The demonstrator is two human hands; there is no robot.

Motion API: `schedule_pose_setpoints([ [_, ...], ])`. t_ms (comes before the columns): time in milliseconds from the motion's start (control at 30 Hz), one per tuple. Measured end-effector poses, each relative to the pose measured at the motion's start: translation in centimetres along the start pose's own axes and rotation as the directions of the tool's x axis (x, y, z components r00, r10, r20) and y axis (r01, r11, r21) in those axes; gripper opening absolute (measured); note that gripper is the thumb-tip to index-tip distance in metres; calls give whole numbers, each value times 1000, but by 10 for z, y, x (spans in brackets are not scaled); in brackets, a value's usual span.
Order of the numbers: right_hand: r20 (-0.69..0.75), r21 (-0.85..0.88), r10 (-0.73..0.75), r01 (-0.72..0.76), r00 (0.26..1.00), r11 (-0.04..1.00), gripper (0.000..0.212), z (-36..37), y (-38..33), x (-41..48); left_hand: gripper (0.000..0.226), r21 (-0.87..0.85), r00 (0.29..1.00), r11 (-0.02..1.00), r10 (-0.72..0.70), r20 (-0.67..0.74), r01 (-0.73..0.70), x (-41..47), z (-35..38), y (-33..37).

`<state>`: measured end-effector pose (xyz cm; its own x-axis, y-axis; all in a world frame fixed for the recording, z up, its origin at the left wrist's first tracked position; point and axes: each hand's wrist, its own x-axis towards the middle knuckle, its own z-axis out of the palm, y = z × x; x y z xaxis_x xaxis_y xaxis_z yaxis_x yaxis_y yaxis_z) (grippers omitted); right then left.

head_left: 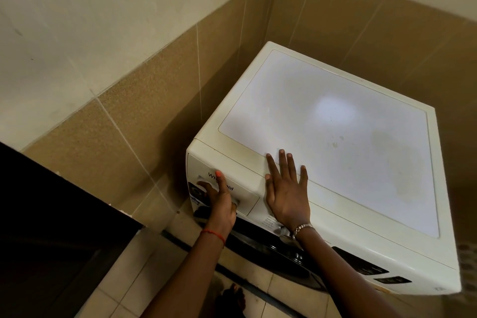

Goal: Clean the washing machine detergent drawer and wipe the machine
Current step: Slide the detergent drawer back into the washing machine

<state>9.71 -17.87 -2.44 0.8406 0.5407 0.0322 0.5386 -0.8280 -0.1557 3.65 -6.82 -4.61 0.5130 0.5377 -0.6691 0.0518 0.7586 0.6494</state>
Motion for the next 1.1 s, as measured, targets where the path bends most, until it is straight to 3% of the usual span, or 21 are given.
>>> schedule_pose_setpoints([
  [167, 12, 0, 0, 0, 1000, 1000, 61, -1, 0, 0, 74, 16, 1000, 1000, 13, -27, -13, -2, 0, 1],
  [300, 3, -3, 5, -5, 1000, 1000, 61, -2, -1, 0, 67, 89, 971, 988, 138, -194, -123, -6, 3, 3],
  [367, 14, -2, 3, -3, 1000, 1000, 64, -2, -1, 0, 63, 46, 968, 991, 129, -217, -122, -3, 1, 2],
  [500, 18, -2, 2, -2, 1000, 1000, 67, -3, 0, 0, 58, -140, 995, 990, 7, -97, -20, 1, -10, 2],
  [667, 31, -15, 2, -1, 1000, 1000, 69, -3, -1, -1, 47, -233, 993, 970, -43, 106, 67, 3, -22, 6],
  [1100, 39, -35, 7, -5, 999, 999, 73, -4, -1, 0, 47, -216, 993, 976, -5, 120, 31, 5, -36, -8],
])
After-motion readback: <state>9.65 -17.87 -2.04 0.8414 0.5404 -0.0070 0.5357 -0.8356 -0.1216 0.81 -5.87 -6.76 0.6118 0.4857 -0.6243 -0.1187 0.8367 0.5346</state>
